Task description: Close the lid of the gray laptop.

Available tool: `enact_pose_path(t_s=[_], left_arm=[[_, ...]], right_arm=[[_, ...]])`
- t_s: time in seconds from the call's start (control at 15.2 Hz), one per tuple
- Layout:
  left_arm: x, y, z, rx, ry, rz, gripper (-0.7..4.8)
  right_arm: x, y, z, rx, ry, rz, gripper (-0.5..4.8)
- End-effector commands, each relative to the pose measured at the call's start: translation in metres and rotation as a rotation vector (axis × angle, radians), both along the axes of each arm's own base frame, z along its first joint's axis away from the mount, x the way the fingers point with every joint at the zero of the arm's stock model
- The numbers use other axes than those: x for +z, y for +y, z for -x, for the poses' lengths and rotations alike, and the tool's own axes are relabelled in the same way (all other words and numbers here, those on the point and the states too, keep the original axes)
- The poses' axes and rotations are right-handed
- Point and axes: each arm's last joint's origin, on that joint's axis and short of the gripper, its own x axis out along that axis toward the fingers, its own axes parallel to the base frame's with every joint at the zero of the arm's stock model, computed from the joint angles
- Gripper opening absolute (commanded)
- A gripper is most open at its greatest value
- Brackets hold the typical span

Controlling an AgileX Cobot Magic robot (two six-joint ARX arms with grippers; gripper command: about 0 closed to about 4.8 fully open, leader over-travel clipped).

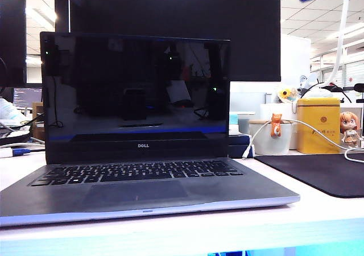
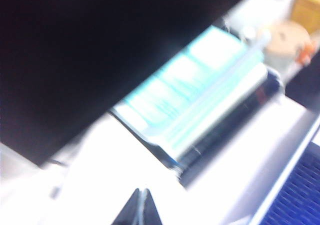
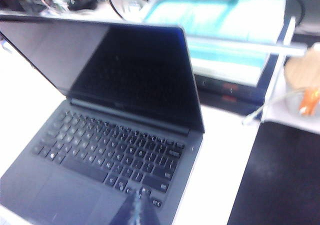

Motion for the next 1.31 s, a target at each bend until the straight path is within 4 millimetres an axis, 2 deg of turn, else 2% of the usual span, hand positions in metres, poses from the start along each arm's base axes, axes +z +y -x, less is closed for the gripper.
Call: enact_pose_path(t_s=[0.07, 0.2, 0.26, 0.46, 0.66, 0.79, 1.18, 1.31], left_arm=[[-0.004, -0.004, -0.021, 0.014, 0.152, 0.036, -0.06], [-0.010, -0.003, -0.027, 0.103, 0.215, 0.035, -0.06], [-0.013, -0.009, -0.025, 0.180, 0.236, -0.042, -0.06], [-0.018, -0.036, -0.015, 0.145, 0.272, -0.141, -0.06], [-0.032, -0.063, -0.018, 0.175, 0.290, -0.237, -0.06], [-0.047, -0.066, -0.025, 0.194, 0.359, -0.234, -0.06], [-0.061, -0.073, -0.007, 0.035, 0.630, -0.160, -0.06], [-0.063, -0.087, 0.004, -0.029, 0.674, -0.188, -0.06]], right_arm=[[-0.003, 0.000, -0.001, 0.015, 0.026, 0.020, -0.05], [-0.003, 0.000, -0.002, 0.012, 0.019, 0.030, -0.05], [-0.002, 0.000, -0.002, 0.012, 0.010, 0.028, -0.05], [-0.002, 0.001, -0.005, 0.012, -0.005, 0.026, -0.05], [-0.008, 0.002, -0.012, 0.019, 0.028, 0.028, -0.05], [-0.009, 0.003, -0.012, 0.019, 0.035, 0.029, -0.05], [-0.010, 0.003, -0.012, 0.028, 0.028, 0.044, -0.05], [-0.010, 0.003, -0.012, 0.028, 0.029, 0.043, -0.05]])
